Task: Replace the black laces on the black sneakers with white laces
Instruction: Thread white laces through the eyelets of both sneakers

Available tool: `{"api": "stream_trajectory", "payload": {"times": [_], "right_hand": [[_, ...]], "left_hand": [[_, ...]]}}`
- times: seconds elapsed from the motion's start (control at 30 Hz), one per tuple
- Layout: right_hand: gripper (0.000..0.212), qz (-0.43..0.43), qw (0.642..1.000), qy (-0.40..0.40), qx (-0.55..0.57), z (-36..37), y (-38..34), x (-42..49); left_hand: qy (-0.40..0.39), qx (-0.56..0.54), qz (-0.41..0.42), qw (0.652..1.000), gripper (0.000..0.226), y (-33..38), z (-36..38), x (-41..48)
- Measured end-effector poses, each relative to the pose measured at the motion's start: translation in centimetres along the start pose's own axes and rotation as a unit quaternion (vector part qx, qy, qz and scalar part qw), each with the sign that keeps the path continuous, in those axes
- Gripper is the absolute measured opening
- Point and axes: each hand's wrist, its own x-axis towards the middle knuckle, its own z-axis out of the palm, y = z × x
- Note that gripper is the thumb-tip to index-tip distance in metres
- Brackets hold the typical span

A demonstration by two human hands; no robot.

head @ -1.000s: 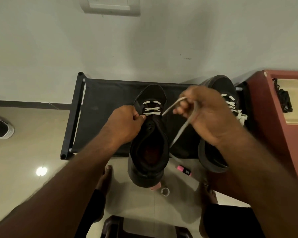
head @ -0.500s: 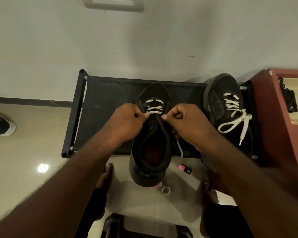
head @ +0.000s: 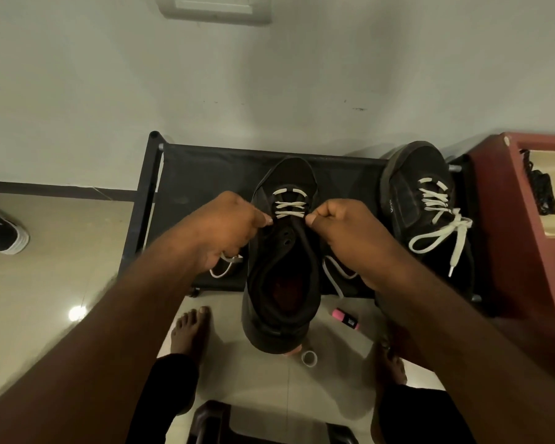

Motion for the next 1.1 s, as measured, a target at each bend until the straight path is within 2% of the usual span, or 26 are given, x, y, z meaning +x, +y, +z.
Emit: {"api": "stream_trajectory", "payload": {"times": [0.07,0.13,0.23,0.3,0.37,0.4,0.5,0.57,0.7,0.83,0.93,1.03,1.1], "right_hand": [[0.02,0.012,0.999,-0.008,0.03,-0.2,0.2,0.0],[0.019,0.005,1.0,-0.011,0.029,-0.2,0.2,-0.1],[0.025,-0.033,0.999,-0.008,-0.015,0.2,0.1,-0.3],[0.033,-0.036,0.999,-0.037,-0.018,-0.1,-0.1,-0.6],[0.033,-0.031,0.995,-0.084,-0.045,-0.6,-0.4,-0.9],[0.031,-0.028,0.993,-0.101,-0.055,-0.9,-0.4,-0.9],[0.023,-0.027,0.993,-0.105,-0.047,-1.1,-0.2,-0.8],[0.021,-0.028,0.993,-0.107,-0.031,-0.9,-0.1,-0.8],[0.029,0.011,0.988,-0.135,0.069,-0.9,-0.2,-0.9],[0.029,-0.004,0.991,-0.129,0.047,-0.5,0.1,-0.7],[0.025,0.007,0.987,-0.132,0.089,-0.6,-0.1,-0.8],[0.016,0.037,0.982,-0.116,0.142,-1.2,-0.2,-0.7],[0.014,0.038,0.985,-0.09,0.14,-1.1,0.2,-0.5]], "left_hand": [[0.007,-0.02,0.017,1.0,0.012,-0.1,0.0,-0.2],[0.028,0.076,0.071,0.994,0.015,-0.1,0.4,-0.3],[-0.005,0.22,0.091,0.971,0.052,0.0,0.6,-0.8],[-0.028,0.281,0.094,0.955,0.073,0.0,0.7,-1.4],[0.003,0.347,0.117,0.931,0.078,-0.2,1.3,-1.6],[0.032,0.366,0.131,0.921,0.073,-0.3,1.7,-1.6],[0.088,0.318,0.14,0.933,0.038,-0.3,2.1,-1.5],[0.09,0.294,0.136,0.942,0.027,-0.2,1.9,-1.4],[0.087,0.265,0.134,0.951,0.029,-0.2,1.4,-1.6],[0.039,0.261,0.136,0.955,0.034,0.0,0.4,-1.6],[-0.009,0.169,0.119,0.978,0.031,0.1,0.0,-1.8],[0.018,0.127,0.099,0.987,0.027,0.0,0.1,-1.5],[0.05,0.109,0.085,0.989,0.024,-0.1,0.4,-1.2]]}}
